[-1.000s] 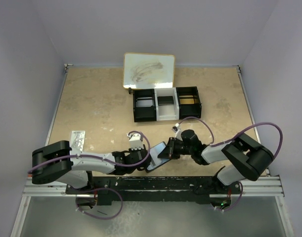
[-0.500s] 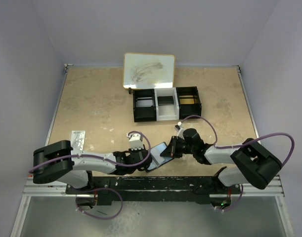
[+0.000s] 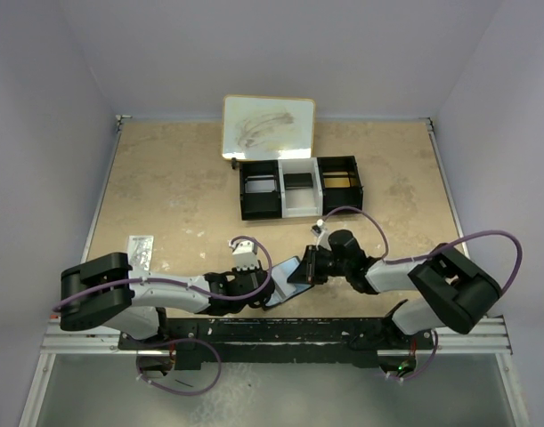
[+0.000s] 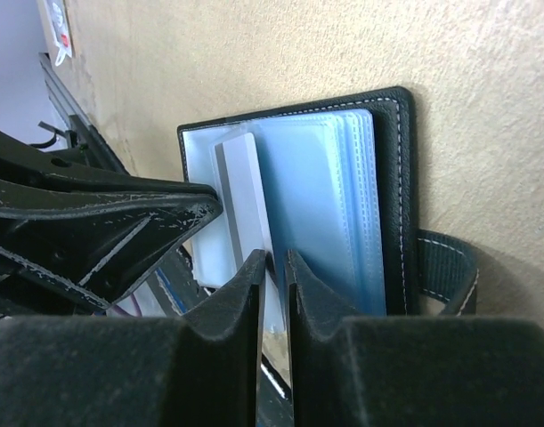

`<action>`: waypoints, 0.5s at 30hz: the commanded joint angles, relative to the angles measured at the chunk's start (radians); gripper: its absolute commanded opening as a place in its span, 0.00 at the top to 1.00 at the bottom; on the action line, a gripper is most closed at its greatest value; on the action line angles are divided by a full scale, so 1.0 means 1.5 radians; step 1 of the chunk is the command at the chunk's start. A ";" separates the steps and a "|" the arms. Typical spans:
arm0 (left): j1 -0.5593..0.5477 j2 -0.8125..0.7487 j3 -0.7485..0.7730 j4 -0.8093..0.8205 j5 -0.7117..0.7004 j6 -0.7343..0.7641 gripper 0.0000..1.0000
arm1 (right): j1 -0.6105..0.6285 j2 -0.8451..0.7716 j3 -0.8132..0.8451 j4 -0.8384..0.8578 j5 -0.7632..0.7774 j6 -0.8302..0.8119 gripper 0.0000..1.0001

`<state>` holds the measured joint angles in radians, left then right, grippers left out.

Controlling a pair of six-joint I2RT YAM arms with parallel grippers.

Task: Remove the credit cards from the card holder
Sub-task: Remove the credit card from the card holder.

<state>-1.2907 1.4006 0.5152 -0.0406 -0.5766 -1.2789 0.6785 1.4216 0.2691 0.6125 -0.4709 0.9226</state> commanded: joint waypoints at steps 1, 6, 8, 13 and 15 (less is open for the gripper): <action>0.000 0.024 -0.007 -0.075 0.002 0.018 0.94 | -0.002 0.020 0.026 0.006 -0.009 -0.026 0.84; 0.000 0.025 -0.009 -0.088 0.000 0.021 0.96 | -0.002 0.024 0.026 0.015 -0.011 -0.026 1.00; 0.001 0.024 -0.010 -0.096 -0.004 0.019 0.97 | -0.003 0.002 0.023 -0.018 0.028 -0.025 1.00; 0.000 0.023 -0.009 -0.115 -0.016 0.010 0.98 | -0.008 -0.050 -0.009 -0.018 0.062 -0.005 1.00; 0.001 0.023 -0.008 -0.115 -0.019 0.010 0.99 | -0.008 -0.047 -0.012 -0.012 0.056 -0.005 1.00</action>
<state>-1.2911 1.4029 0.5201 -0.0616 -0.5808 -1.2804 0.6785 1.3701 0.2684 0.5991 -0.4484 0.9142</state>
